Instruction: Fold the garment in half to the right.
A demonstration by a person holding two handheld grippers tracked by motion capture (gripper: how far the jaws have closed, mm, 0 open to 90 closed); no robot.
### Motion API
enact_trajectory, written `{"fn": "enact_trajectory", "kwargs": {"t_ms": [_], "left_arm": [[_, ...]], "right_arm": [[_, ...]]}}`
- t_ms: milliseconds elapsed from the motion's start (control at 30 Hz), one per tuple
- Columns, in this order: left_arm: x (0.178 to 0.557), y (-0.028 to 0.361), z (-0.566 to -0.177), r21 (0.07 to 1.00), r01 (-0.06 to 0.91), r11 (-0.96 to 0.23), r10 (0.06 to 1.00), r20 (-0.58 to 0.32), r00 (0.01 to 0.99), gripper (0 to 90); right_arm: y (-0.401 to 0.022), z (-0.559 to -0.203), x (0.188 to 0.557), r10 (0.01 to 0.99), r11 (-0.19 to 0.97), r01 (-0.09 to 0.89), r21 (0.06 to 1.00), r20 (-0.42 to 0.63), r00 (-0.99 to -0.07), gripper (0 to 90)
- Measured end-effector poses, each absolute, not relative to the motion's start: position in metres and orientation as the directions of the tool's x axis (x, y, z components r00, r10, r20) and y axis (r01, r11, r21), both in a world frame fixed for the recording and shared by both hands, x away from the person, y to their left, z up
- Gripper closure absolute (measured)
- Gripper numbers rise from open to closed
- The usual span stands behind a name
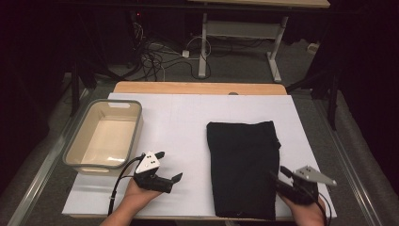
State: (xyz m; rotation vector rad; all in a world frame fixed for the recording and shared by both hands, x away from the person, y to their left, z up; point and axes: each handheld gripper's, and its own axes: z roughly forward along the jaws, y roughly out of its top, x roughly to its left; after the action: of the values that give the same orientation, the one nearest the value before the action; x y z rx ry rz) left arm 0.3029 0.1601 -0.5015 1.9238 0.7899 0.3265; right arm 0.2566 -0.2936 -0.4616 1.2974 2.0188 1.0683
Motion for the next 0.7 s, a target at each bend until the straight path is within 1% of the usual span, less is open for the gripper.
{"fn": "enact_trajectory", "kwargs": {"t_ms": [67, 167, 233, 267, 333, 367, 400, 467, 533, 700], "left_arm": [[0.303, 0.16, -0.501, 0.874, 0.385, -0.297, 0.654, -0.107, 0.748, 0.0], [0.303, 0.16, -0.501, 0.872, 0.39, -0.295, 0.659, -0.11, 0.744, 0.0], [0.304, 0.16, -0.501, 0.87, 0.395, -0.294, 0.659, -0.116, 0.743, 0.0], [0.304, 0.16, -0.501, 0.87, 0.396, -0.294, 0.658, -0.117, 0.744, 0.0], [0.304, 0.16, -0.501, 0.87, 0.396, -0.295, 0.656, -0.117, 0.746, 0.0], [0.304, 0.16, -0.502, 0.87, 0.395, -0.297, 0.655, -0.115, 0.746, 0.0], [0.304, 0.16, -0.501, 0.869, 0.395, -0.297, 0.655, -0.115, 0.746, 0.0], [0.304, 0.16, -0.501, 0.868, 0.397, -0.297, 0.654, -0.118, 0.747, 0.0], [0.305, 0.16, -0.501, 0.868, 0.399, -0.295, 0.654, -0.122, 0.747, 0.0], [0.305, 0.159, -0.501, 0.866, 0.399, -0.301, 0.652, -0.119, 0.749, 0.0]], "right_arm": [[-0.292, -0.466, 0.239, 0.905, 0.22, 0.511, 0.831, 0.02, -0.424, 53.8], [-0.291, -0.472, 0.223, 0.899, 0.21, 0.516, 0.831, 0.043, -0.436, 56.8], [-0.29, -0.476, 0.218, 0.896, 0.215, 0.52, 0.826, 0.045, -0.442, 62.9], [-0.291, -0.478, 0.218, 0.892, 0.216, 0.523, 0.825, 0.051, -0.449, 70.1], [-0.293, -0.481, 0.219, 0.888, 0.198, 0.53, 0.824, 0.079, -0.454, 80.6], [-0.292, -0.482, 0.218, 0.887, 0.206, 0.523, 0.827, 0.068, -0.457, 84.0], [-0.291, -0.48, 0.216, 0.883, 0.236, 0.506, 0.83, 0.034, -0.467, 85.9], [-0.292, -0.473, 0.212, 0.885, 0.266, 0.48, 0.836, -0.015, -0.465, 86.8], [-0.296, -0.469, 0.207, 0.89, 0.26, 0.464, 0.847, -0.024, -0.455, 86.7], [-0.3, -0.482, 0.21, 0.897, 0.258, 0.506, 0.823, -0.009, -0.443, 85.3]]}}
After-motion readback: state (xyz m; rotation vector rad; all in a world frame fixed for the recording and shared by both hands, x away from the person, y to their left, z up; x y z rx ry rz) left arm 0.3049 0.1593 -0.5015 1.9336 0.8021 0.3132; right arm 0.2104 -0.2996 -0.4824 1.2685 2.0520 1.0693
